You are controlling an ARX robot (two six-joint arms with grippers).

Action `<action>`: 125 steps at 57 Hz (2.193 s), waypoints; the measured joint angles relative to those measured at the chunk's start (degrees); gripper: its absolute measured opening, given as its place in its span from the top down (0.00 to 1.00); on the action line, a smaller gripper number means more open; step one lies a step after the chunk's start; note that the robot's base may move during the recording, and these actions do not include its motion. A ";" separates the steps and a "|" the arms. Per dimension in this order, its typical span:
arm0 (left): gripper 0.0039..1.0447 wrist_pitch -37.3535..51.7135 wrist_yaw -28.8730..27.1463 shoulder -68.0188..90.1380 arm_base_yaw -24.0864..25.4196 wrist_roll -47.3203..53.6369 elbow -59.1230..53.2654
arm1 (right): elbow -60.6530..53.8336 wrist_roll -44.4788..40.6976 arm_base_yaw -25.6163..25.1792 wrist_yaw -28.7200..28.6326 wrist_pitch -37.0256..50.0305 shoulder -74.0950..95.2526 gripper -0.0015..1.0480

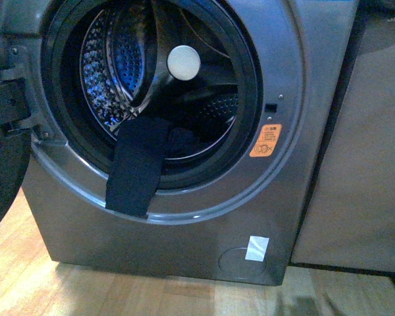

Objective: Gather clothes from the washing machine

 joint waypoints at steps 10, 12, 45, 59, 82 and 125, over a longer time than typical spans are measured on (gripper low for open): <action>0.06 0.00 0.04 0.07 0.00 0.00 0.00 | 0.00 0.00 0.00 0.04 0.00 0.00 0.07; 0.06 0.00 0.04 0.13 0.00 0.00 0.00 | 0.00 0.00 0.00 0.04 0.00 0.00 0.07; 0.06 25.51 13.49 61.64 -10.86 -3.69 22.36 | 0.00 0.00 0.00 0.04 -0.02 0.00 0.07; 0.06 28.50 11.41 90.38 -12.81 -1.18 41.38 | 0.00 0.00 0.00 0.04 -0.02 0.00 0.07; 0.06 22.29 6.05 116.91 -14.69 1.88 68.50 | 0.00 0.00 0.00 0.04 -0.02 0.00 0.07; 0.06 2.49 -0.07 149.15 -11.91 1.46 115.54 | 0.00 0.00 0.00 0.04 -0.02 0.00 0.07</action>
